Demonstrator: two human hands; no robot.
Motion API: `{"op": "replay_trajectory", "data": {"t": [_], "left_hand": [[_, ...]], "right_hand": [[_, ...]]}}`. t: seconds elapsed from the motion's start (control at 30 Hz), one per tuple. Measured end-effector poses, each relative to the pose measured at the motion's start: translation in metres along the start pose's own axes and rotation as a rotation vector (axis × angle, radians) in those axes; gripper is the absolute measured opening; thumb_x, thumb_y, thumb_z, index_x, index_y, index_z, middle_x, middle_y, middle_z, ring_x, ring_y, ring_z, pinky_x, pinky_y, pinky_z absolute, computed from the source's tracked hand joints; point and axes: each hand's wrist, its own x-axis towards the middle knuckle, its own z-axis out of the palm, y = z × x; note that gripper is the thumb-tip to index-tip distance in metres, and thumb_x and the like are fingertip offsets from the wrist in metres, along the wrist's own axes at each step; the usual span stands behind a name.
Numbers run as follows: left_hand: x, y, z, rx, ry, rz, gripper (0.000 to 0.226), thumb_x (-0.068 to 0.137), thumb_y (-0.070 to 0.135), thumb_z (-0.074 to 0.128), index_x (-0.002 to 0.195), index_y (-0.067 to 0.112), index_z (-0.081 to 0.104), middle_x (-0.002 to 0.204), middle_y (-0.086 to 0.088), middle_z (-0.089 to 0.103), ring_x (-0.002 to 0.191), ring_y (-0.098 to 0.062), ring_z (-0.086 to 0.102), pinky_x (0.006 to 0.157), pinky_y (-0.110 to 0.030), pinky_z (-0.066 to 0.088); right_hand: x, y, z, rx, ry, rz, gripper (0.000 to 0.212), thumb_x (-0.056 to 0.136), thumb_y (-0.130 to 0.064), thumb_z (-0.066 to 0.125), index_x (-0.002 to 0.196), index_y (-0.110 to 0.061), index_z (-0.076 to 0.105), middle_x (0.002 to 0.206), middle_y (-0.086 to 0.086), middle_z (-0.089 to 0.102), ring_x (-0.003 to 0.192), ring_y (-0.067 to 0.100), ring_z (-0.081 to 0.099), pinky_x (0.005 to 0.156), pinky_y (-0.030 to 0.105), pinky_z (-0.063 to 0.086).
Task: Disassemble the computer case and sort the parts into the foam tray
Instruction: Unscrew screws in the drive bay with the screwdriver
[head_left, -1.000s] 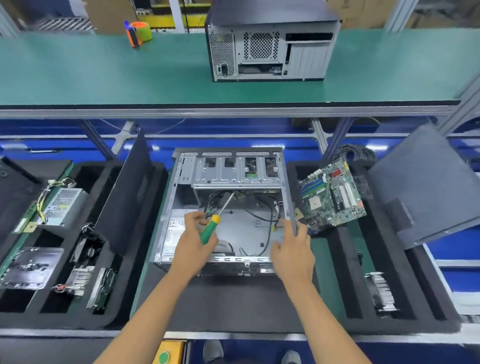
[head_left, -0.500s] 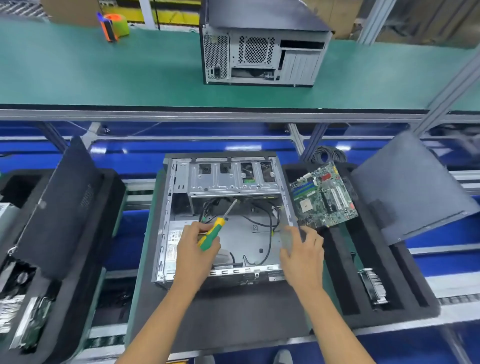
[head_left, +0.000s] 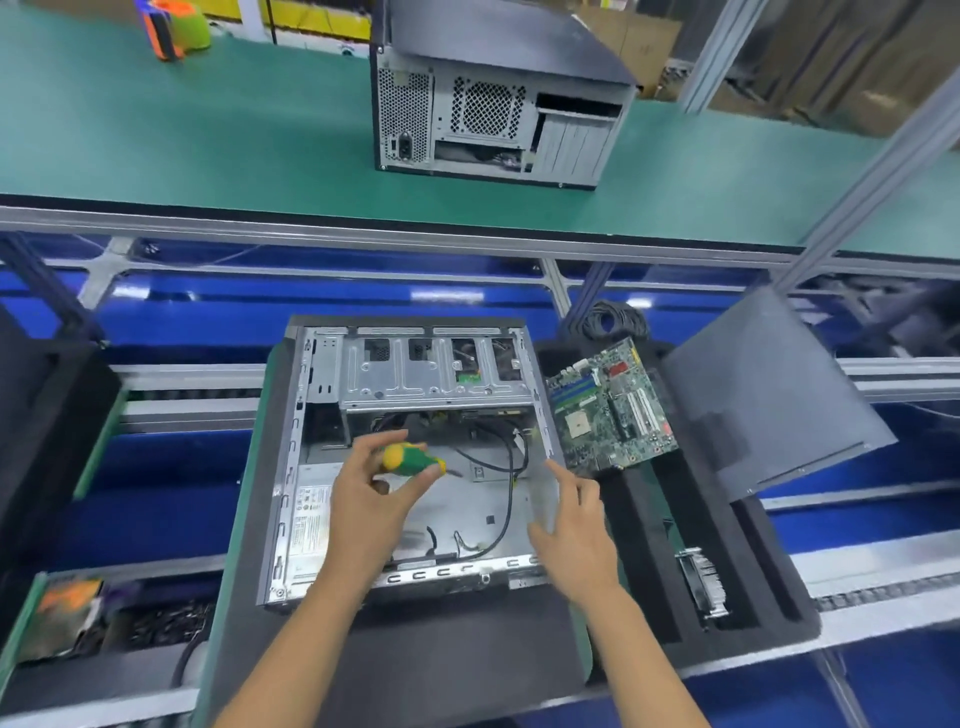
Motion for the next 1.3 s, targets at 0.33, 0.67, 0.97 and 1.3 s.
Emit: {"op": "replay_trajectory", "data": {"t": [0.33,0.67,0.97,1.3], "left_hand": [[0.12,0.042,0.064,-0.084,0.004,0.127,0.043,0.107,0.035,0.048,0.149,0.035,0.038,0.11,-0.007,0.068,0.102,-0.022,0.072,0.074,-0.038,0.062],[0.177,0.05,0.127,-0.081,0.022,-0.011,0.022,0.112,0.031,0.036,0.134,0.03,0.034,0.111,-0.012,0.074,0.102,-0.022,0.073,0.08,-0.054,0.06],[0.19,0.032,0.163,-0.115,0.012,0.014,0.029,0.112,0.029,0.036,0.139,0.02,0.034,0.106,-0.012,0.075,0.099,-0.026,0.074,0.077,-0.054,0.063],[0.199,0.023,0.17,-0.186,0.045,0.012,0.036,0.112,0.033,0.035,0.147,0.028,0.031,0.1,-0.007,0.074,0.093,-0.023,0.074,0.076,-0.049,0.064]], "right_hand": [[0.078,-0.018,-0.013,0.148,0.1,-0.191,0.066,0.086,-0.016,0.07,0.145,-0.025,0.042,0.138,-0.003,0.031,0.125,0.017,0.031,0.106,0.038,0.039],[0.174,-0.048,-0.02,0.166,0.012,0.066,0.069,0.093,-0.018,0.055,0.15,-0.038,0.022,0.12,0.008,0.063,0.088,0.032,0.063,0.073,0.043,0.052],[0.18,-0.047,-0.008,0.068,0.04,0.054,0.078,0.09,-0.017,0.05,0.157,-0.037,0.016,0.123,0.007,0.053,0.096,0.038,0.062,0.068,0.039,0.039],[0.181,-0.046,-0.009,0.107,0.034,0.053,0.077,0.088,-0.017,0.05,0.154,-0.039,0.017,0.12,0.006,0.054,0.09,0.036,0.063,0.067,0.039,0.042]]}}
